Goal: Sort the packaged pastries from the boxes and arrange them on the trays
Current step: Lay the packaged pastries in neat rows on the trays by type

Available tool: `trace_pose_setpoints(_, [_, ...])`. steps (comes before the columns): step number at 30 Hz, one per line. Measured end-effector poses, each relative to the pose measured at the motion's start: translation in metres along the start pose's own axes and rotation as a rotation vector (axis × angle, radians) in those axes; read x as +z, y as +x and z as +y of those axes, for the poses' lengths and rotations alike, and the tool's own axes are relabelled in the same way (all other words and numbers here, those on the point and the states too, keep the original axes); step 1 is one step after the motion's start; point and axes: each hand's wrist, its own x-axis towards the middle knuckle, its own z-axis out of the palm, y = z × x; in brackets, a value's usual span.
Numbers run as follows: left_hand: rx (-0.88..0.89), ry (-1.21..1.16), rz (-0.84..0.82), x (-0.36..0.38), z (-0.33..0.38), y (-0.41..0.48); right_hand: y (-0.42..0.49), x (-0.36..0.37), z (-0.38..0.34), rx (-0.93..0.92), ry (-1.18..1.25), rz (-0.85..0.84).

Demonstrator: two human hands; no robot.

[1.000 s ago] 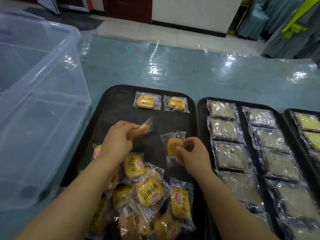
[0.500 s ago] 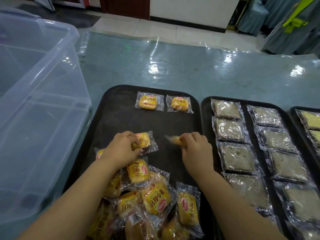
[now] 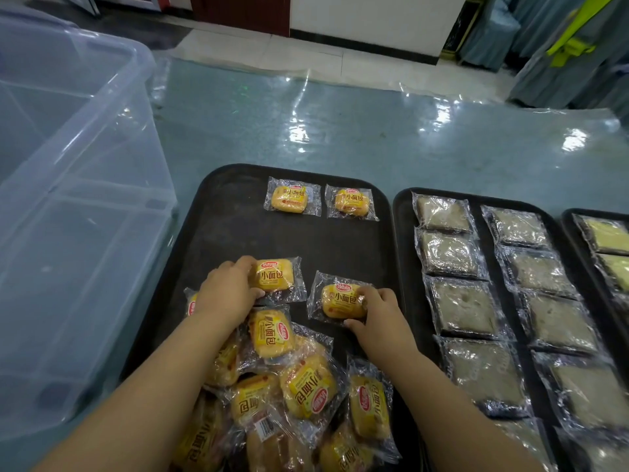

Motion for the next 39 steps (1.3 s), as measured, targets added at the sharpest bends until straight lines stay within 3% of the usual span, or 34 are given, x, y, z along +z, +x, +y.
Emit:
trace_pose_setpoints(7, [-0.018,-0.01,0.1,-0.002,-0.007,0.021,0.008,0.004,-0.003,0.044,0.045,0.038])
trace_pose_setpoints(12, [0.017,0.104,0.182,-0.01,-0.002,0.028,0.017,0.004,-0.016,-0.028,-0.103,0.101])
trace_pose_setpoints(15, [0.15,0.146,0.13,-0.005,0.008,0.028,0.023,0.006,-0.027,-0.061,-0.144,0.054])
trace_pose_setpoints(20, [0.142,0.246,0.084,0.005,0.014,0.031,0.035,0.011,-0.035,-0.072,-0.19,0.029])
trace_pose_setpoints(39, [0.114,0.091,0.192,-0.018,-0.007,0.151,0.098,0.013,-0.057,-0.151,-0.226,0.076])
